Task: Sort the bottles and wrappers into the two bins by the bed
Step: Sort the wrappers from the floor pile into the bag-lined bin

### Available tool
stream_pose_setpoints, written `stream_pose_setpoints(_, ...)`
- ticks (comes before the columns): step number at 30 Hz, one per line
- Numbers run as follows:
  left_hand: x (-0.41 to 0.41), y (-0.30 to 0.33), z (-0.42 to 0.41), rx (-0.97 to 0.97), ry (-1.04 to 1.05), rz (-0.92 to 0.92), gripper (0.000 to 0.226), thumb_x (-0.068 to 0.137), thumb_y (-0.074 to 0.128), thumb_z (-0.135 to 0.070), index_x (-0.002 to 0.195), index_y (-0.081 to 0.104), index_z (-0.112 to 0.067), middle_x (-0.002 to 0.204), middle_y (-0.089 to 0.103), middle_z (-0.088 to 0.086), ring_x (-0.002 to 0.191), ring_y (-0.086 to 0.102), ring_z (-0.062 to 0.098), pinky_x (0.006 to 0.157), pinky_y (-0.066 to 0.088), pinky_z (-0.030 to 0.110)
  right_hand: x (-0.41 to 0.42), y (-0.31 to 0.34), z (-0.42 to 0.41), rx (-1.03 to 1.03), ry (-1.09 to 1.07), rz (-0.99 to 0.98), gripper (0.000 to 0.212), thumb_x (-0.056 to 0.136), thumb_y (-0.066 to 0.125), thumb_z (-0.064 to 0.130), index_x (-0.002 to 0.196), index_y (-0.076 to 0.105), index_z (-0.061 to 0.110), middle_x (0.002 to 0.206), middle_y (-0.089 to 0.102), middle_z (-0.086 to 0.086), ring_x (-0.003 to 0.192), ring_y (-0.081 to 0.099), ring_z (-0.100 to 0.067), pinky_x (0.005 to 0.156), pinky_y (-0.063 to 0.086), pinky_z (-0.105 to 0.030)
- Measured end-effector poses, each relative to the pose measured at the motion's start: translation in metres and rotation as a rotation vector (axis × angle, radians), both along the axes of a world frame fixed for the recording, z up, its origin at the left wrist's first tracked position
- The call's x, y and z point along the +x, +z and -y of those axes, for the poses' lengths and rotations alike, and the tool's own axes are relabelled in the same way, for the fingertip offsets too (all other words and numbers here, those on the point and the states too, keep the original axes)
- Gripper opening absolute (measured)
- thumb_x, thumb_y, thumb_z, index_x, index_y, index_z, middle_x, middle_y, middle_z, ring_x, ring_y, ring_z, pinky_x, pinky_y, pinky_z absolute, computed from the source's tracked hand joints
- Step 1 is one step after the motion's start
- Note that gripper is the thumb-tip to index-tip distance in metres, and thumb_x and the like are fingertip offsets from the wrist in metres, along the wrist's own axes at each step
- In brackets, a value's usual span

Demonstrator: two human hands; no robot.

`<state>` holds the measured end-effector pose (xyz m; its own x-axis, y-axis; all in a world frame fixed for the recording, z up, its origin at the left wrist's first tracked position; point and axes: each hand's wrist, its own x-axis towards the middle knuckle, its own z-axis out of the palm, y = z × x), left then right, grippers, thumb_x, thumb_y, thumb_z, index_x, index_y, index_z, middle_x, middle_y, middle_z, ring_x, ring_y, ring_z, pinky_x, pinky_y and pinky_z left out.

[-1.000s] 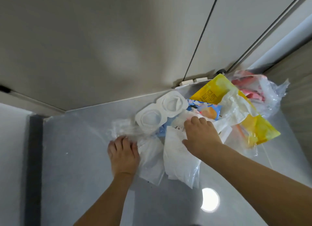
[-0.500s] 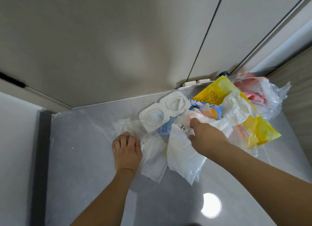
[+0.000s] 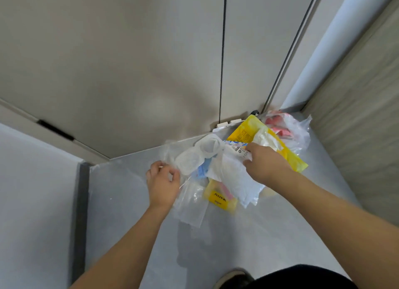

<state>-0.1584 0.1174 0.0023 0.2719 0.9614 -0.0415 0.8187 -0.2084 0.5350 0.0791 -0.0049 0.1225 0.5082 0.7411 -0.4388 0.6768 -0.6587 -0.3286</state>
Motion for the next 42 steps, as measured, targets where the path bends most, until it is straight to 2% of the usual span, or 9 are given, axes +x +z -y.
stream_pose_setpoints(6, 0.019, 0.064, -0.018, -0.392, 0.018, 0.238, 0.030, 0.063, 0.059, -0.036, 0.076, 0.061, -0.009, 0.073, 0.058, 0.006, 0.068, 0.050, 0.020, 0.065, 0.042, 0.033, 0.014, 0.030, 0.027, 0.077, -0.091, 0.035, 0.030, 0.091, 0.049, 0.026, 0.121, 0.051, 0.019, 0.112, 0.062, -0.007, 0.099, 0.059, -0.029, 0.073, 0.048, -0.033)
stream_pose_setpoints(13, 0.043, 0.128, -0.018, -0.699, -0.219, 0.081, 0.022, 0.078, 0.068, -0.024, 0.099, 0.072, -0.021, 0.098, 0.071, -0.003, 0.090, 0.063, 0.014, 0.082, 0.047, 0.030, 0.020, 0.056, 0.051, 0.167, -0.175, -0.004, 0.032, 0.087, 0.051, 0.023, 0.119, 0.053, 0.021, 0.106, 0.064, -0.006, 0.090, 0.061, -0.027, 0.079, 0.054, -0.039)
stream_pose_setpoints(17, 0.059, 0.154, -0.006, -0.800, -0.229, 0.205, 0.024, 0.090, 0.066, -0.024, 0.111, 0.069, -0.012, 0.109, 0.071, 0.005, 0.086, 0.065, 0.011, 0.068, 0.046, 0.022, 0.026, 0.072, 0.069, 0.203, -0.226, 0.001, 0.033, 0.087, 0.050, 0.021, 0.120, 0.053, 0.022, 0.111, 0.063, -0.004, 0.095, 0.061, -0.028, 0.085, 0.051, -0.037)
stream_pose_setpoints(20, 0.079, 0.176, 0.006, -0.815, -0.240, 0.246, 0.041, 0.073, 0.074, -0.035, 0.106, 0.065, -0.012, 0.109, 0.071, 0.003, 0.104, 0.059, 0.020, 0.085, 0.044, 0.033, 0.036, 0.087, 0.086, 0.246, -0.267, 0.027, 0.032, 0.089, 0.049, 0.018, 0.120, 0.052, 0.024, 0.115, 0.060, -0.003, 0.101, 0.059, -0.029, 0.074, 0.043, -0.030)
stream_pose_setpoints(26, 0.120, 0.209, 0.033, -0.936, -0.237, 0.394, 0.029, 0.084, 0.066, -0.022, 0.110, 0.065, -0.008, 0.115, 0.062, 0.013, 0.101, 0.063, 0.029, 0.071, 0.059, 0.040, 0.059, 0.112, 0.131, 0.268, -0.383, 0.060, 0.018, 0.088, 0.047, 0.018, 0.105, 0.053, 0.016, 0.095, 0.060, -0.004, 0.082, 0.056, -0.028, 0.065, 0.042, -0.030)
stream_pose_setpoints(30, 0.137, 0.224, 0.056, -0.906, -0.219, 0.492, 0.009, 0.098, 0.052, -0.004, 0.095, 0.060, -0.007, 0.086, 0.063, 0.009, 0.065, 0.070, 0.015, 0.061, 0.061, 0.043, 0.066, 0.118, 0.159, 0.277, -0.437, 0.067, 0.009, 0.088, 0.047, 0.018, 0.096, 0.048, 0.014, 0.089, 0.058, -0.003, 0.078, 0.056, -0.028, 0.060, 0.040, -0.029)
stream_pose_setpoints(33, 0.149, 0.236, 0.072, -0.913, -0.256, 0.476, 0.008, 0.096, 0.055, -0.003, 0.098, 0.061, -0.009, 0.084, 0.065, 0.008, 0.067, 0.069, 0.017, 0.070, 0.060, 0.046, 0.072, 0.123, 0.181, 0.310, -0.482, 0.063, 0.005, 0.087, 0.048, 0.018, 0.089, 0.049, 0.014, 0.083, 0.057, -0.003, 0.073, 0.056, -0.026, 0.056, 0.040, -0.028)
stream_pose_setpoints(40, 0.200, 0.276, 0.145, -1.019, -0.623, 0.323, 0.027, 0.098, 0.052, -0.007, 0.123, 0.061, -0.010, 0.098, 0.074, 0.008, 0.076, 0.072, 0.020, 0.070, 0.060, 0.037, 0.097, 0.149, 0.276, 0.343, -0.591, -0.007, 0.010, 0.087, 0.053, 0.022, 0.081, 0.048, 0.017, 0.083, 0.055, -0.001, 0.072, 0.051, -0.018, 0.054, 0.037, -0.028)
stream_pose_setpoints(42, 0.220, 0.283, 0.181, -1.033, -0.777, 0.231, 0.026, 0.098, 0.053, -0.007, 0.120, 0.064, -0.015, 0.105, 0.073, 0.008, 0.085, 0.069, 0.020, 0.086, 0.053, 0.042, 0.100, 0.155, 0.316, 0.321, -0.641, -0.047, 0.011, 0.089, 0.055, 0.023, 0.092, 0.051, 0.013, 0.089, 0.055, -0.001, 0.082, 0.052, -0.021, 0.060, 0.038, -0.029)
